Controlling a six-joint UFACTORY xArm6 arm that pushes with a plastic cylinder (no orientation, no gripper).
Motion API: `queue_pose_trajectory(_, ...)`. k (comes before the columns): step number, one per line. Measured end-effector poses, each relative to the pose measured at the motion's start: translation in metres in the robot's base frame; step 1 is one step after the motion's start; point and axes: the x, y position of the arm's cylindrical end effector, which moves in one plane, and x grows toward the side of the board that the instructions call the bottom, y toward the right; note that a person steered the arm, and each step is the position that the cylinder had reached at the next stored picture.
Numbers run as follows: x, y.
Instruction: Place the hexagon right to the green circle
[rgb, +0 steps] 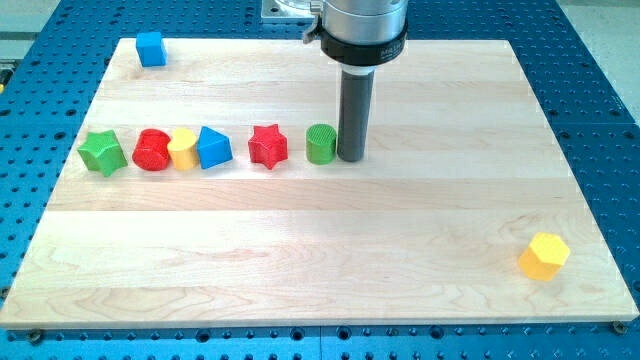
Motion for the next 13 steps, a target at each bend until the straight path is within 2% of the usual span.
queue_pose_trajectory(1,0.008,0.112)
queue_pose_trajectory(2,0.042,0.256)
queue_pose_trajectory(3,0.093,0.294)
queue_pose_trajectory(4,0.168,0.23)
queue_pose_trajectory(5,0.156,0.153)
queue_pose_trajectory(7,0.034,0.117)
queue_pose_trajectory(8,0.012,0.112)
queue_pose_trajectory(9,0.066,0.157)
queue_pose_trajectory(10,0.069,0.08)
queue_pose_trajectory(11,0.017,0.07)
queue_pose_trajectory(12,0.01,0.119)
queue_pose_trajectory(13,-0.032,0.133)
